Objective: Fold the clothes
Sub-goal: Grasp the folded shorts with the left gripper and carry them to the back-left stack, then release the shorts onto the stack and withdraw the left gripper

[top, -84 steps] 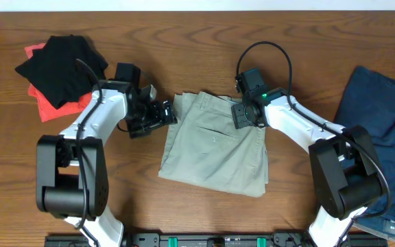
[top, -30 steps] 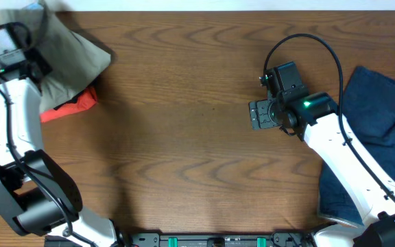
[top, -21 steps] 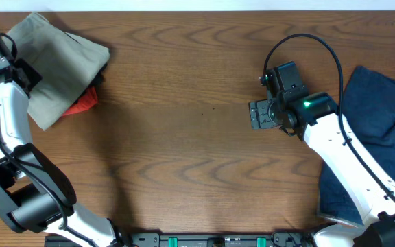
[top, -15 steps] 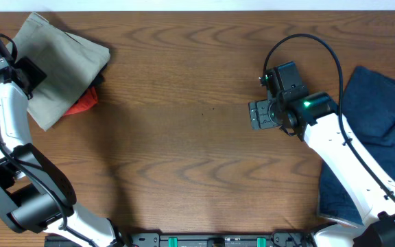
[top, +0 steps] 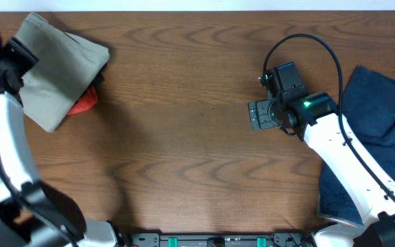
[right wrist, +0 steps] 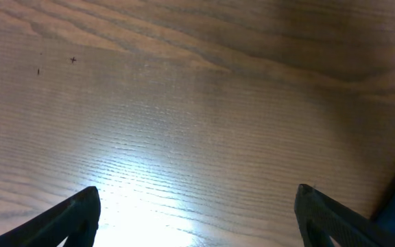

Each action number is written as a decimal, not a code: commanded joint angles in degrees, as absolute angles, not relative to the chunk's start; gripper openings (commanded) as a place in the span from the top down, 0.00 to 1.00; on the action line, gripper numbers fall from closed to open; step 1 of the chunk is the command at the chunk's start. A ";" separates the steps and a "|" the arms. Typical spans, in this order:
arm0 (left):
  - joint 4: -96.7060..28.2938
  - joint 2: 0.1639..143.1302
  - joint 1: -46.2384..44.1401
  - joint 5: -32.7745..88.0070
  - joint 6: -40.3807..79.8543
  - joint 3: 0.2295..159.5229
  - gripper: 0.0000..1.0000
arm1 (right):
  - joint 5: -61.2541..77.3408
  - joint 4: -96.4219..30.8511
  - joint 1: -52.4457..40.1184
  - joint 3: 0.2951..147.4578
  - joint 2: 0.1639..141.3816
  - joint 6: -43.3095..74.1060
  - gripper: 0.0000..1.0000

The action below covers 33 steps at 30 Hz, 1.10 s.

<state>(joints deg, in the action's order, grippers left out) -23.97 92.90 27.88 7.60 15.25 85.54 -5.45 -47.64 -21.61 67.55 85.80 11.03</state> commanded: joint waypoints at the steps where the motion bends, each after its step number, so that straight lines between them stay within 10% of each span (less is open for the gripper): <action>1: -25.10 92.03 26.13 8.43 15.81 86.06 0.34 | -6.20 -47.59 -21.26 68.10 85.52 10.22 0.10; 33: -75.59 88.05 -5.30 2.90 15.09 81.12 0.16 | 3.44 -61.06 -3.44 65.25 80.20 8.47 0.01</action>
<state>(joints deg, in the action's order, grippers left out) -75.26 92.05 -4.45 4.05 15.20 83.70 4.03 -61.12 -3.73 66.87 84.33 9.54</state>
